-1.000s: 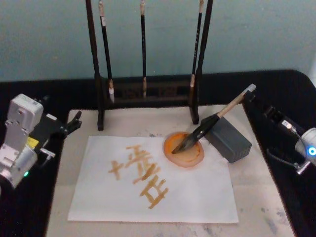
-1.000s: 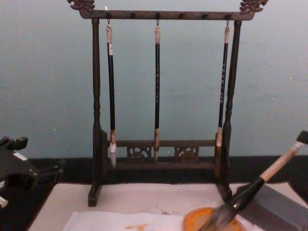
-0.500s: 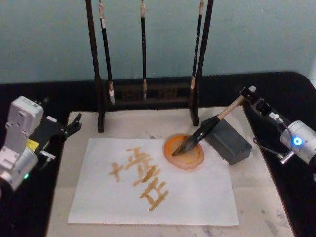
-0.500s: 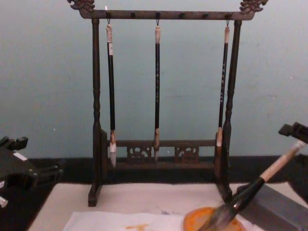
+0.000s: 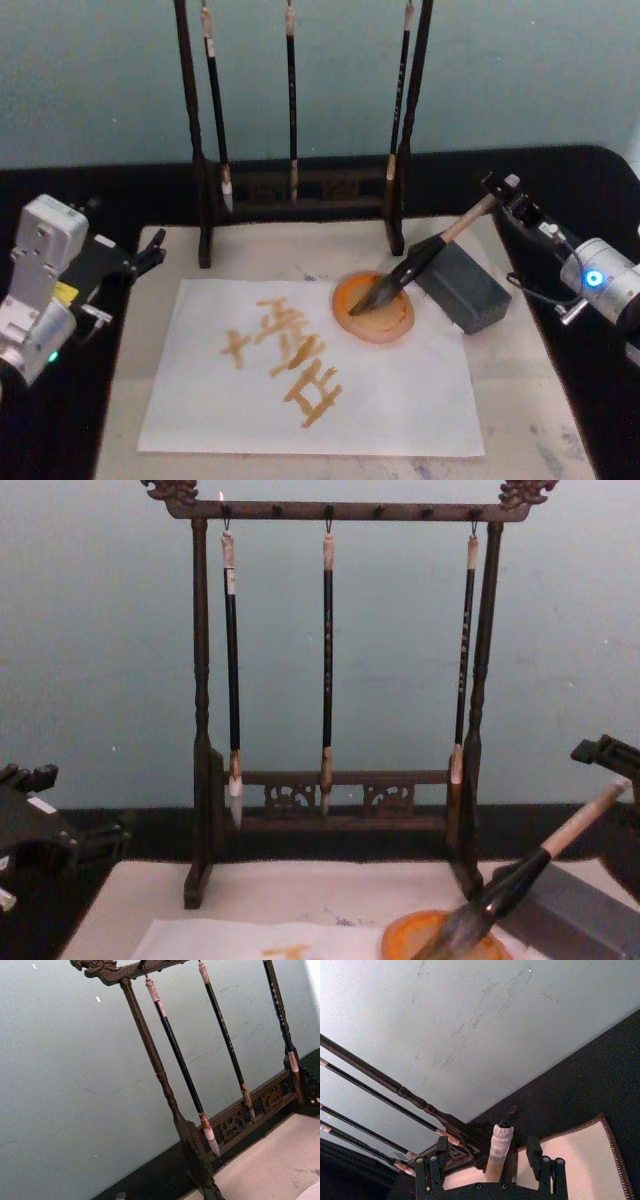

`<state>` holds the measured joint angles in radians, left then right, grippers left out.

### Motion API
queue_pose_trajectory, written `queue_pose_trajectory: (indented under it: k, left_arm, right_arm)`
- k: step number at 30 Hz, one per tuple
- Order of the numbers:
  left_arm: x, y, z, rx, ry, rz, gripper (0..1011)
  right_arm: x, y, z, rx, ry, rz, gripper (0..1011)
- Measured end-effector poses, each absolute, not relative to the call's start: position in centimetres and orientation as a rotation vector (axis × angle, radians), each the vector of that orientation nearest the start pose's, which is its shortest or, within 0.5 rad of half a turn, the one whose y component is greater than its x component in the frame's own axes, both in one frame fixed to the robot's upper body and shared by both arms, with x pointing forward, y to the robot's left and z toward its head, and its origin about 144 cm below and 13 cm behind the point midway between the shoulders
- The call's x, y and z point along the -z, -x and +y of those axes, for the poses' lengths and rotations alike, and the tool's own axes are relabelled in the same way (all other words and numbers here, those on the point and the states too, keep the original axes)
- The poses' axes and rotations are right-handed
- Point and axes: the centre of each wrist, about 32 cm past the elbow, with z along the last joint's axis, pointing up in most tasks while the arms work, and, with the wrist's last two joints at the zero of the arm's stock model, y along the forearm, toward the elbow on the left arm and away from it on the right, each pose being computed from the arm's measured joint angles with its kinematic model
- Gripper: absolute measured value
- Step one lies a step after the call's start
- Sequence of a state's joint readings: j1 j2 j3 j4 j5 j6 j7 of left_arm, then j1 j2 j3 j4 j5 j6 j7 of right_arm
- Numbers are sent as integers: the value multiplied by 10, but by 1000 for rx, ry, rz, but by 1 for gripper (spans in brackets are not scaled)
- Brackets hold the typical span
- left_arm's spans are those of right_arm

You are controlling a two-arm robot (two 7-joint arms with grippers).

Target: Pick up the brush from the inkstone, write on the paper, then place the brush back to its original position.

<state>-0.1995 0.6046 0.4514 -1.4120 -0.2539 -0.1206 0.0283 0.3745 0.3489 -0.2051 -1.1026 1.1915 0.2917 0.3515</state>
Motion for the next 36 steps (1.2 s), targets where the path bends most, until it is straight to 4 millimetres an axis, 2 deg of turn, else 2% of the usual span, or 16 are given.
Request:
queue_pose_trajectory:
  k: [3, 7, 10, 11, 14, 15, 18, 19, 25, 26, 30, 36]
  left_arm:
    - [-1140, -489, 310, -1248, -304, -285, 1010]
    - [-1140, -489, 310, -1248, -304, -285, 1009]
    - [-1140, -489, 310, -1248, -304, -285, 1010]
    - [-1140, -489, 310, -1248, -304, -285, 1010]
    - [-1140, -489, 310, -1248, -304, -285, 1010]
    - [-1140, -489, 310, -1248, -304, -285, 1010]
    - [-1140, -489, 310, -1248, -304, -285, 1010]
    - [-1140, -489, 310, -1248, -304, -285, 1010]
    - [-1140, -489, 310, -1248, -304, -285, 1010]
    - [-1140, -489, 310, -1248, -304, -285, 1010]
    - [-1140, -489, 310, -1248, -304, -285, 1010]
    - [-1140, -489, 310, -1248, -304, -285, 1010]
  right_arm:
    - [-1138, -553, -321, 1055, -437, 829, 977]
    - [-1138, -553, -321, 1054, -437, 828, 882]
    - [-1138, -553, -321, 1054, -438, 828, 795]
    - [-1138, -553, -321, 1054, -438, 828, 739]
    - [-1138, -553, -321, 1054, -438, 827, 682]
    - [-1138, -553, -321, 1054, -438, 827, 622]
    - [-1138, -553, -321, 1054, -439, 827, 561]
    - [-1138, -553, -321, 1054, -439, 826, 498]
    - [-1138, -553, -322, 1054, -439, 826, 334]
    - [-1138, -553, -322, 1054, -439, 826, 274]
    - [-1138, -553, -321, 1053, -440, 826, 175]
    - [-1138, -553, -321, 1053, -440, 826, 173]
